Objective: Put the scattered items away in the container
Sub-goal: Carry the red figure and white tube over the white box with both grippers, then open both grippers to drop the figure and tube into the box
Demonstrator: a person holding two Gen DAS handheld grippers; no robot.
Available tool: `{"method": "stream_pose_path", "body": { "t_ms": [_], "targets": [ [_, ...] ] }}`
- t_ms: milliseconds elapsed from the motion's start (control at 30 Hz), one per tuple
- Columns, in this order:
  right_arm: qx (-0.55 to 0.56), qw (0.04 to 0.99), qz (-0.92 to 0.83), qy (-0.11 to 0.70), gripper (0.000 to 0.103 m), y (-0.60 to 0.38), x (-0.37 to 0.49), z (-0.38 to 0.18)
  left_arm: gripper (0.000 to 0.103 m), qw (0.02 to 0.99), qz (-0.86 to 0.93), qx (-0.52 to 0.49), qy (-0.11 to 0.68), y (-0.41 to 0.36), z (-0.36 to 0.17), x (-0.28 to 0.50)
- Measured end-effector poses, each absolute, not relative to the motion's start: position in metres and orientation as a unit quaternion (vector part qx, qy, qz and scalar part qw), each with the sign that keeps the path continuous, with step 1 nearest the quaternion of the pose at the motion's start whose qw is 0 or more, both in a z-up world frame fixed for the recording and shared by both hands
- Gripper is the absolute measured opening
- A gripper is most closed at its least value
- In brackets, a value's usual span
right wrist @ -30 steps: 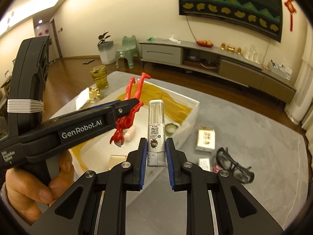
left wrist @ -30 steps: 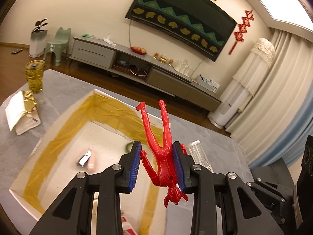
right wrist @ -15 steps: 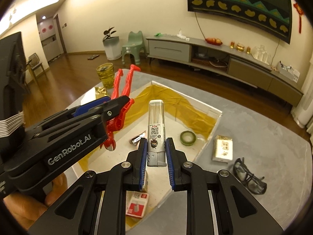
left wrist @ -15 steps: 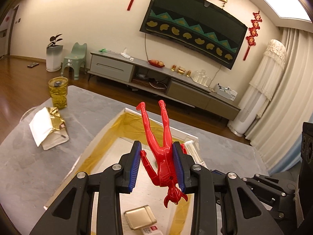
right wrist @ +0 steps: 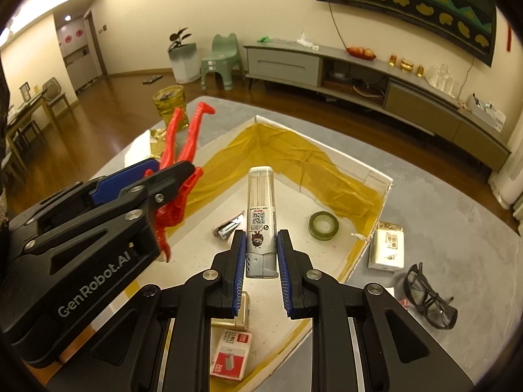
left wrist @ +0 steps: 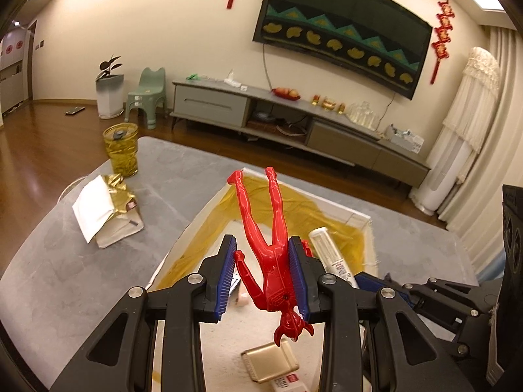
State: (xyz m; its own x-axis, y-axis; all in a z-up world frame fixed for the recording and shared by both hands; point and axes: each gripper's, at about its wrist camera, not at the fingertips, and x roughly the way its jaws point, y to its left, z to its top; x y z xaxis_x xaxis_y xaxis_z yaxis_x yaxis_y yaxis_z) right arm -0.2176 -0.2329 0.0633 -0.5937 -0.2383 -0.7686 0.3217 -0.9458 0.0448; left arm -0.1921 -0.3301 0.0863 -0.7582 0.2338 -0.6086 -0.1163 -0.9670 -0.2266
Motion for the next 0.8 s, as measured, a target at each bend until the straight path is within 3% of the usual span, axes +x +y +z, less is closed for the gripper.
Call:
{"method": "stream_pose_path", "body": {
  "t_ms": [800],
  "targets": [
    [0.469, 0.161, -0.868, 0.009, 0.021, -0.234, -0.284, 0.036, 0.034, 0.050, 0.934, -0.352, -0.041, -0.338, 0.074, -0.199]
  ]
}}
